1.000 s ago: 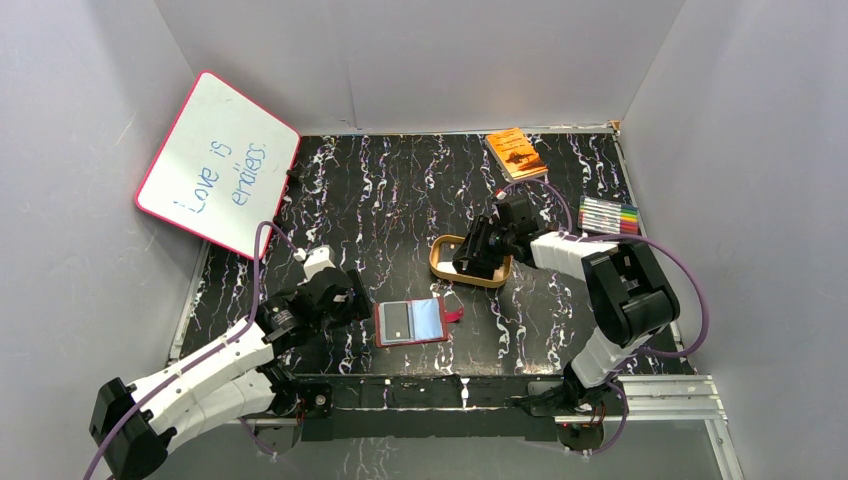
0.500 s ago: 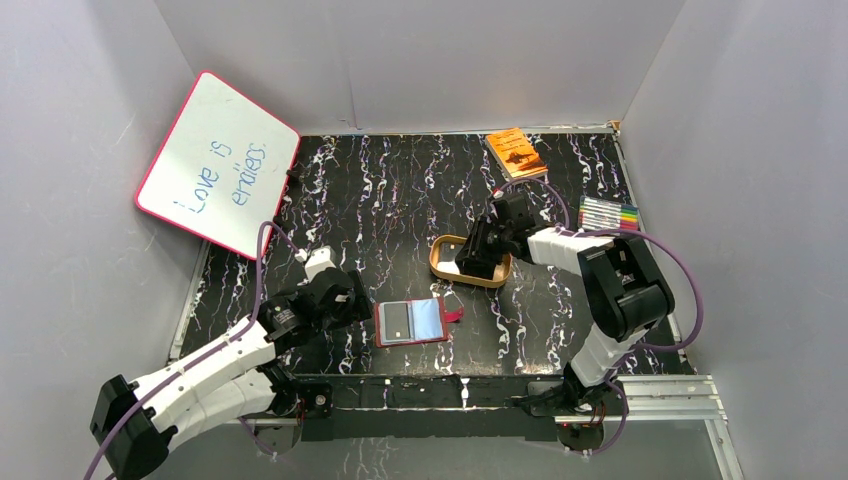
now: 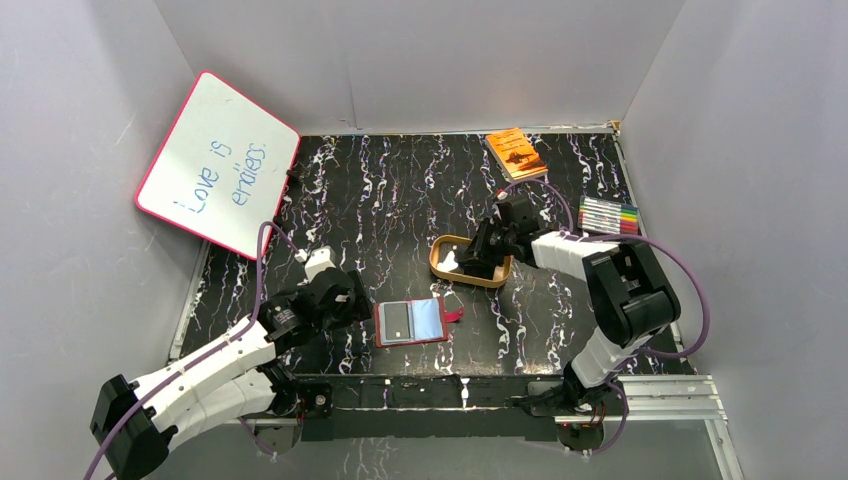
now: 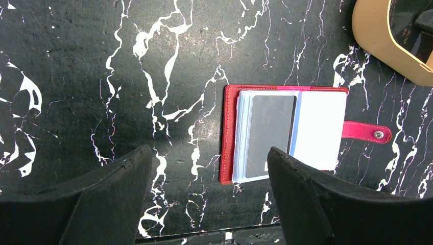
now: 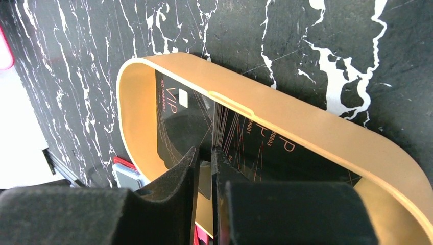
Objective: Put the credit cards into the card holder
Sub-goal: Pick up the credit card from the storage box.
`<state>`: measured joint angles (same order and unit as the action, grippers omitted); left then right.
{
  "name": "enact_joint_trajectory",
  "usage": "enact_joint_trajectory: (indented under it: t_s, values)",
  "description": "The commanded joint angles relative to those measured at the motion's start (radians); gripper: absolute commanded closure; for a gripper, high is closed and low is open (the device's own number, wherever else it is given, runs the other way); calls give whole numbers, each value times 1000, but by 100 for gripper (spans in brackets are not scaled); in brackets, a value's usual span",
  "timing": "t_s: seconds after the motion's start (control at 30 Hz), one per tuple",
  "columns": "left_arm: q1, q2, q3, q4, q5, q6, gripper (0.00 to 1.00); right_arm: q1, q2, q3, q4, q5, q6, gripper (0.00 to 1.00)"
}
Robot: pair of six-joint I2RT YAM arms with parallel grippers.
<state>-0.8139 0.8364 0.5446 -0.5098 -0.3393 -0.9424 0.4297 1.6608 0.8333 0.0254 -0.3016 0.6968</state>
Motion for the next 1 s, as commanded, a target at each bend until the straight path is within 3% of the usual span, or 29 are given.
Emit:
enact_joint_trajectory:
  t_s: [0.0,0.37,0.57,0.7,0.97]
  values:
    - [-2,-10,-13,-17,-11,-1,20,-15,-41,-25,13,-4,1,81]
    - [-1,-10,-11,-20,-12,-1,20,-46,-87,-65,18,-27,16,89]
    - [-1,-8,-7,-21,-13,-2,20,-64,-133,-83,5,-49,26,100]
    - [-1,-9,0,-27,-20,-1,21,-71,-185,-81,-22,-64,41,100]
    - [-1,-29,39,-45,-41,4,21,-72,-327,-9,-225,-58,113,100]
